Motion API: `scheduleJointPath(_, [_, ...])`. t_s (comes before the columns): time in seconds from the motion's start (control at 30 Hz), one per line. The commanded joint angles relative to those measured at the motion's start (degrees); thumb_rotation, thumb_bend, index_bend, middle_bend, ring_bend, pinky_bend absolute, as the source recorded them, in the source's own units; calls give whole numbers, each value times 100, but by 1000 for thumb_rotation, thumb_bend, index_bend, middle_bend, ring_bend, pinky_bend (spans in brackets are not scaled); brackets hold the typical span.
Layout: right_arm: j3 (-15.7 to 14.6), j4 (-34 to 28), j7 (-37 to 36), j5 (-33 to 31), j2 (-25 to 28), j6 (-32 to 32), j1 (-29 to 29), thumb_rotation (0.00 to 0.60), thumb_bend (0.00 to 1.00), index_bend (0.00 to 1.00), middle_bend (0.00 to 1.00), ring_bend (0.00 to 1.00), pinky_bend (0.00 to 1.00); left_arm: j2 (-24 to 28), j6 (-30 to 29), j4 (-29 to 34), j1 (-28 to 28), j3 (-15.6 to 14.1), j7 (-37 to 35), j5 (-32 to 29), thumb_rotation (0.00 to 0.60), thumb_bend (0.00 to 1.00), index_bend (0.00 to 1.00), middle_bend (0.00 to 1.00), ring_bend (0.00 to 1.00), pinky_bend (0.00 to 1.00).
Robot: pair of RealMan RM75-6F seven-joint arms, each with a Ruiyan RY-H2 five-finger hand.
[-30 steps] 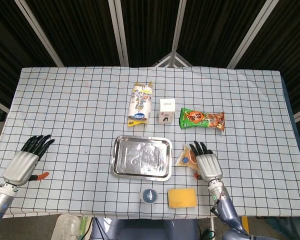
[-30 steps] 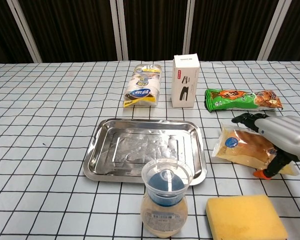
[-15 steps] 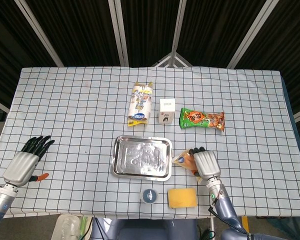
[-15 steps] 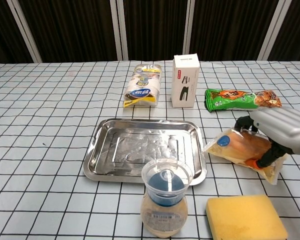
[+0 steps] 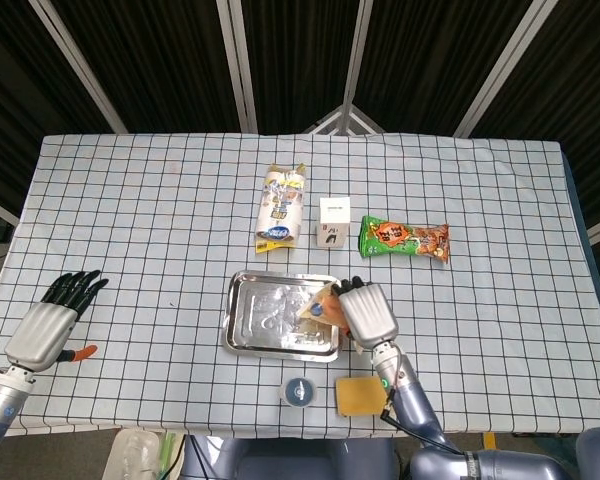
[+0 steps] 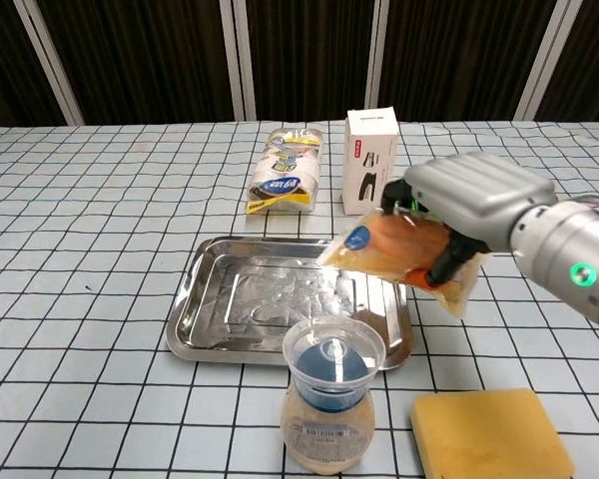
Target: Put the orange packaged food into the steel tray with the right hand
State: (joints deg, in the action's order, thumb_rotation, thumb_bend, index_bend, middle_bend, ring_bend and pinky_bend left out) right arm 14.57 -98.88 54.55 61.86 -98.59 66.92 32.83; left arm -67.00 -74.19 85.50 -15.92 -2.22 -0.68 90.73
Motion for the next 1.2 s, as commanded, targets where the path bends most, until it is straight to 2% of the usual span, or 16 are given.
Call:
scheduleJointPath(0.03, [310, 28, 429, -451, -514, -88, 475, 600, 343, 460, 413, 344, 618, 9, 0, -5, -5, 2, -30, 6, 600, 51, 0, 0, 0, 0])
scheduleJointPath(0.1, [446, 254, 600, -700, -897, -97, 748, 600, 343, 460, 413, 344, 618, 13, 22, -25, -15, 1, -65, 3, 600, 51, 0, 0, 0, 0])
scheduleJointPath(0.13, [541, 552, 601, -817, -1349, -162, 1005, 600, 343, 460, 413, 344, 618, 21, 34, -40, -26, -7, -109, 23, 600, 51, 0, 0, 0, 0])
scheduleJointPath(0.2, [593, 943, 583, -871, -1742, -78, 1189, 600, 343, 451, 413, 344, 618, 33, 35, -59, -36, -13, -165, 48, 600, 51, 0, 0, 0, 0])
scheduleJointPath(0.23, [586, 1141, 545, -898, -1918, -54, 1264, 600, 343, 415, 409, 343, 618, 39, 35, -69, -41, -16, -194, 62, 600, 51, 0, 0, 0, 0])
scheduleJointPath(0.27, [569, 1252, 521, -919, -2010, -44, 1302, 600, 344, 332, 383, 325, 613, 41, 37, -77, -44, -21, -209, 71, 600, 51, 0, 0, 0, 0])
scheduleJointPath(0.3, [550, 1341, 502, -937, -2077, -41, 1334, 600, 344, 253, 351, 300, 603, 44, 38, -82, -46, -24, -223, 79, 600, 51, 0, 0, 0, 0])
scheduleJointPath(0.37, [488, 1490, 490, -980, -2164, -65, 1395, 600, 344, 43, 197, 163, 526, 45, 39, -92, -52, -31, -241, 96, 600, 51, 0, 0, 0, 0])
scheduleJointPath(0.4, [471, 1523, 489, -991, -2175, -69, 1414, 600, 343, 11, 142, 110, 484, 44, 38, -93, -53, -33, -244, 101, 600, 51, 0, 0, 0, 0])
scheduleJointPath(0.47, [432, 1516, 538, -1048, -2164, -35, 1433, 600, 326, 0, 27, 12, 361, 39, 42, -98, -56, -36, -242, 107, 600, 51, 0, 0, 0, 0])
scheduleJointPath(0.63, [328, 1196, 681, -993, -2001, 294, 1377, 600, 246, 0, 0, 0, 250, 18, 66, -101, -63, -34, -201, 88, 600, 51, 0, 0, 0, 0])
scheduleJointPath(0.8, [148, 476, 1001, -930, -1571, 809, 1171, 600, 236, 0, 0, 0, 226, 5, 90, -100, -71, -31, -159, 70, 600, 51, 0, 0, 0, 0])
scheduleJointPath(1.0, [-87, -519, 1023, -713, -535, 1280, 753, 600, 236, 0, 0, 0, 193, -16, 69, -79, -55, -37, -76, 70, 600, 51, 0, 0, 0, 0])
scheduleJointPath(1.13, [-252, -917, 238, -487, 714, 1404, 188, 600, 236, 0, 0, 0, 162, -65, 117, -47, -60, -25, 70, 12, 600, 51, 0, 0, 0, 0])
scheduleJointPath(1.2, [-390, -922, -174, -288, 1048, 1375, 4, 600, 236, 0, 0, 0, 153, -73, 127, -34, -60, -22, 107, -2, 600, 51, 0, 0, 0, 0])
